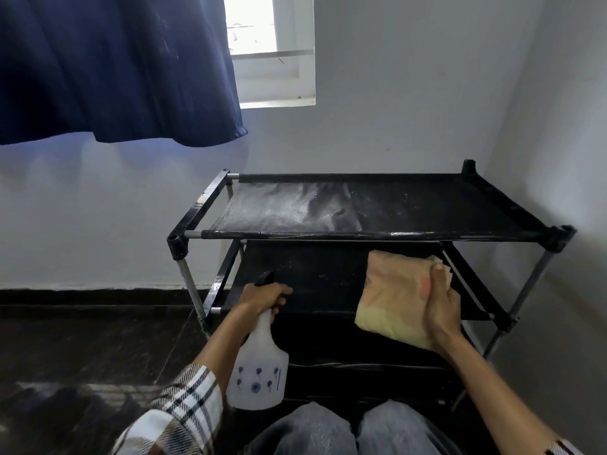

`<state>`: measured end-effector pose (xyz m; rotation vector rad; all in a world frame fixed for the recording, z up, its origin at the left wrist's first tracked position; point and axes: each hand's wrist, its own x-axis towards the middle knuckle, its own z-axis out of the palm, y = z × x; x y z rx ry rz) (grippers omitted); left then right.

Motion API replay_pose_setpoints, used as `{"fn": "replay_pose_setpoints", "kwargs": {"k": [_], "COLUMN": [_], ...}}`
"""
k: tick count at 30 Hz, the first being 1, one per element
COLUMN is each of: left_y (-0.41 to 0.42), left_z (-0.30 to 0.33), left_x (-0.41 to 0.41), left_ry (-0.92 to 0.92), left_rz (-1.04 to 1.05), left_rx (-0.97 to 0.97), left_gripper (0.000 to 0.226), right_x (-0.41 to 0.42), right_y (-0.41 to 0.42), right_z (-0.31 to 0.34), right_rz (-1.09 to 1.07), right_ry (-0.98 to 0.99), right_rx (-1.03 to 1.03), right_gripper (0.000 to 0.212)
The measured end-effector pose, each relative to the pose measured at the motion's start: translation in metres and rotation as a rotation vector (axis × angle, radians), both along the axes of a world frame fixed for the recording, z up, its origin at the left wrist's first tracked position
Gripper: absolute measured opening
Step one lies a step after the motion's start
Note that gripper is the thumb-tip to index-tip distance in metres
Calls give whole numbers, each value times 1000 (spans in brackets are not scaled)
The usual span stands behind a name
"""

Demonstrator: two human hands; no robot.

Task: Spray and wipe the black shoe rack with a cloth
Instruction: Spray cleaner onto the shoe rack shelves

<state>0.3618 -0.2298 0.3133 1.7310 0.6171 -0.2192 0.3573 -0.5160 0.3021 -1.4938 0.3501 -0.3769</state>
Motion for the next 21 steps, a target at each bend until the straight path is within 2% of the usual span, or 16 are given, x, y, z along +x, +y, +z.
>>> {"fn": "replay_pose_setpoints", "kwargs": {"k": [5, 8, 13, 17, 21], "left_y": [-13, -19, -39, -52, -59], "left_z": [-4, -5, -8, -7, 0], "left_x": [6, 11, 12, 10, 6], "left_ry": [33, 52, 127, 140, 192], "left_rz": [-27, -51, -209, -225, -363], "left_rx": [18, -1, -30, 28, 25], "left_gripper": [23, 13, 23, 10, 15], "right_x": [-5, -10, -18, -22, -26], "right_y": [-11, -17, -25, -34, -45], "right_z": [0, -4, -5, -7, -8], "right_rz": [-52, -59, -118, -162, -188], "right_ry": [12, 9, 13, 13, 0], "right_rx": [-8, -19, -39, -31, 1], "right_gripper": [41, 40, 36, 39, 41]}}
